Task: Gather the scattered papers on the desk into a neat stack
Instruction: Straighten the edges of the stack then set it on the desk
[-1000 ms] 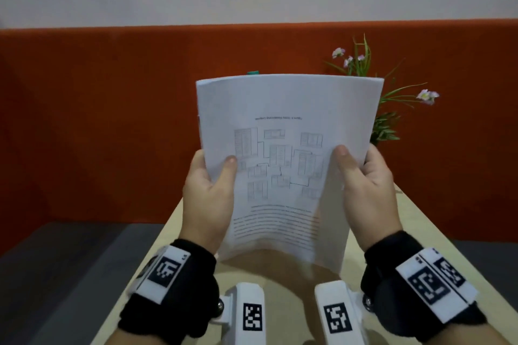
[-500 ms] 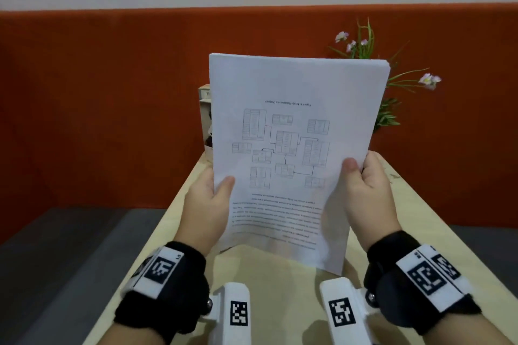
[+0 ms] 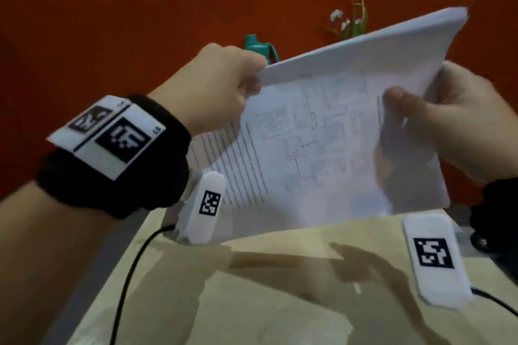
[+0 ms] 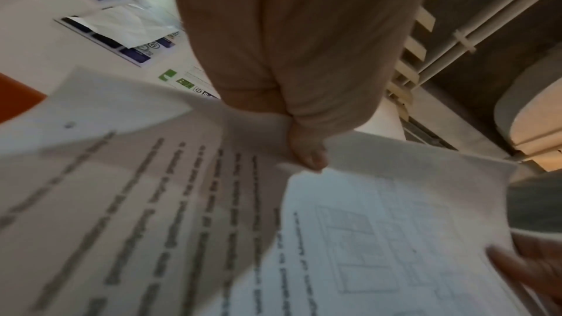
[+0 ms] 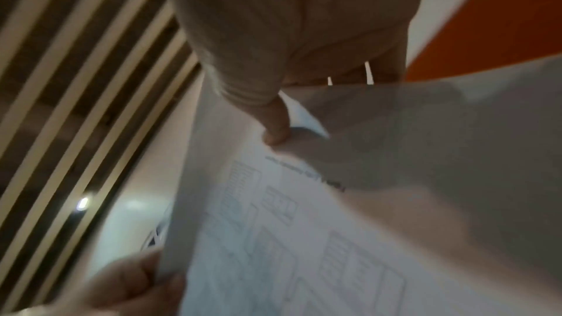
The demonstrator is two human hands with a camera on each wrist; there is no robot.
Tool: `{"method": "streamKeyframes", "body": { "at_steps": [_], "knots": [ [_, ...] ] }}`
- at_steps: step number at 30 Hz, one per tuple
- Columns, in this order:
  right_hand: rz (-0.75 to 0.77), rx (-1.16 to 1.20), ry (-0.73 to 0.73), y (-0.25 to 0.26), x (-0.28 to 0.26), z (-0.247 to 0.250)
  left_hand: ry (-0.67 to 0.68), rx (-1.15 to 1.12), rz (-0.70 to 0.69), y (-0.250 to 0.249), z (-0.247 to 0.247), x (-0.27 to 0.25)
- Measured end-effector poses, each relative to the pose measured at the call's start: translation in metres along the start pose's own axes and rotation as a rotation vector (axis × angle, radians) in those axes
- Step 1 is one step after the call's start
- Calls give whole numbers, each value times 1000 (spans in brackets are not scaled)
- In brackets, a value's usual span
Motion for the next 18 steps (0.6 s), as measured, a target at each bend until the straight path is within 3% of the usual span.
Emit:
{"method": "streamKeyframes", "body": {
  "at_steps": [2,3,5,6,8,9,10,14,18],
  "knots": [
    [-88,212,-4,-19,-15,-3,-57,-22,-32,-2,6,-3],
    [-135,275,-18,-29,-24,-3,-154,-49,-22,7,11,-8],
    [-214,335,-48,-49,-42,-3,-390,-160,165,50,16,-28],
    [-251,339,-66,-57,-50,-2,-400,-313,331,79,5,-43],
    [-310,356,-117,-68,-64,1,-179,-791,615,111,-50,-72],
    [-317,363,-142,-70,-69,1,-51,-963,663,108,-75,-84],
    [-309,364,-161,-69,-74,0,-10,-1019,639,105,-87,-91],
    [-248,335,-189,-59,-96,-9,-261,-1008,469,97,-69,-108],
    [-295,323,-117,-68,-119,-34,-221,-1017,515,92,-95,-130]
  ]
}}
Point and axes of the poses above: each hand's wrist, its own x-axis towards the middle knuckle, its own z-axis out of the back of the hand, y = z × x, the point moved 10 cm from there along x, towards the middle knuckle, and after that the axes turned 6 degrees about z, right-handed, at the moved point
